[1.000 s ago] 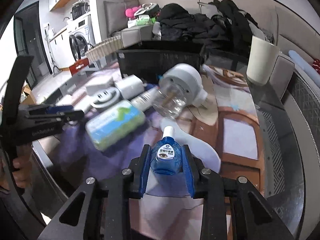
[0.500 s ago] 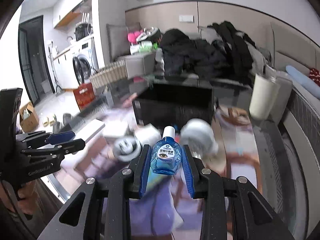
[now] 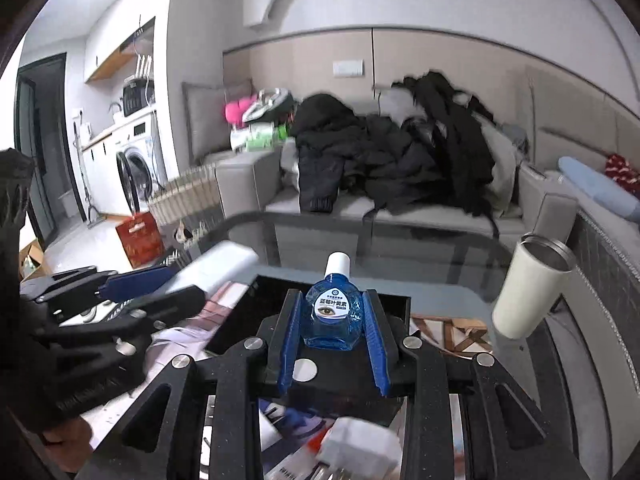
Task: Organize rigid objects
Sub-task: 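Lower the eye drops into the black box with the right tool while the left drops the power bank in, then grasp the glass diffuser jar with the right tool while the left tool grasps the white square charger, then carry the diffuser jar into the black box with the right tool while the left places the charger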
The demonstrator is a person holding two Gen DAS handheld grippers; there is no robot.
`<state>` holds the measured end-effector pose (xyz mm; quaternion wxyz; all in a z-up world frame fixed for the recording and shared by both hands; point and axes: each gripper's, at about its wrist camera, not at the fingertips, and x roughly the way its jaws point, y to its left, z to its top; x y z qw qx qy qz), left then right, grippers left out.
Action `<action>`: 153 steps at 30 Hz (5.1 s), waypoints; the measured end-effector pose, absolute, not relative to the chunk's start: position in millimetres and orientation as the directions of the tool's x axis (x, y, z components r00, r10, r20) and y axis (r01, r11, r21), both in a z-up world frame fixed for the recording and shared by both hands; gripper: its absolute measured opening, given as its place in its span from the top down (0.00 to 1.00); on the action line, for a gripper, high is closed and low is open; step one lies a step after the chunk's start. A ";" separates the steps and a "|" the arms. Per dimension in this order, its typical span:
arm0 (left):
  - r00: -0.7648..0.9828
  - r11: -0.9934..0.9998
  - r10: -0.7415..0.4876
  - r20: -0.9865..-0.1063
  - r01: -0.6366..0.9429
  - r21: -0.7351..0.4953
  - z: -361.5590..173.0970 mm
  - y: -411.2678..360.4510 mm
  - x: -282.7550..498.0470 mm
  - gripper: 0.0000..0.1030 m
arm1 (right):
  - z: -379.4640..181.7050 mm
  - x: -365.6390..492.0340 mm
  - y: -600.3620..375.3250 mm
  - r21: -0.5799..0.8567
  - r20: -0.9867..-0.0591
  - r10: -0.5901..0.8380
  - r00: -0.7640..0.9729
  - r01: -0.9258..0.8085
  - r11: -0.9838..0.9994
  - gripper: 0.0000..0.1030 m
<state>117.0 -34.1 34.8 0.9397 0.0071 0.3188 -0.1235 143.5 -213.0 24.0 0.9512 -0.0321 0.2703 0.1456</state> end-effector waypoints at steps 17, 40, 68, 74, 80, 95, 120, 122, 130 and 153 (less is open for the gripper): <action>0.707 0.972 -0.209 -0.676 0.228 -0.062 3.3 -54.7 142.9 0.63 | -20.3 180.4 -209.8 0.068 -0.641 0.252 0.725 -0.274 0.959 0.71; 0.777 0.974 -0.221 -0.590 0.208 -0.091 43.0 -10.4 81.7 0.29 | 32.9 106.7 -230.6 0.066 -0.518 0.274 0.810 -0.282 0.957 0.33; 0.537 0.963 -0.193 -0.821 0.263 -0.055 -67.6 -8.8 70.3 0.39 | -86.7 87.4 -253.9 0.065 -0.801 0.219 0.557 -0.284 0.957 0.57; 0.478 0.941 -0.271 -0.836 0.316 -0.124 -64.9 -16.4 57.1 0.48 | -78.9 86.4 -259.4 0.058 -0.791 0.212 0.575 -0.275 0.960 0.57; 0.537 0.949 -0.205 -0.818 0.315 -0.032 -57.8 -9.1 74.1 0.47 | -75.1 87.2 -261.4 0.063 -0.787 0.216 0.578 -0.274 0.960 0.57; 0.496 0.950 -0.179 -0.850 0.313 -0.018 -68.8 -11.8 90.0 0.46 | -88.2 95.9 -253.4 0.054 -0.806 0.212 0.552 -0.288 0.956 0.57; 0.593 0.935 -0.255 -0.764 0.352 -0.039 -25.3 -22.1 57.1 0.58 | -44.4 75.4 -247.6 0.062 -0.708 0.278 0.650 -0.334 0.941 0.58; 0.626 0.931 -0.271 -0.731 0.363 -0.033 -12.9 -24.0 51.8 0.58 | -36.1 71.9 -246.1 0.056 -0.684 0.282 0.672 -0.338 0.940 0.58; 0.730 0.920 -0.335 -0.595 0.390 -0.040 35.3 -32.6 50.4 0.58 | -1.0 77.2 -241.4 0.059 -0.607 0.299 0.736 -0.334 0.941 0.58; 0.794 0.977 -0.207 -0.571 0.193 -0.087 11.7 -53.3 164.2 0.58 | -9.0 187.4 -218.4 0.073 -0.651 0.183 0.737 -0.179 0.981 0.58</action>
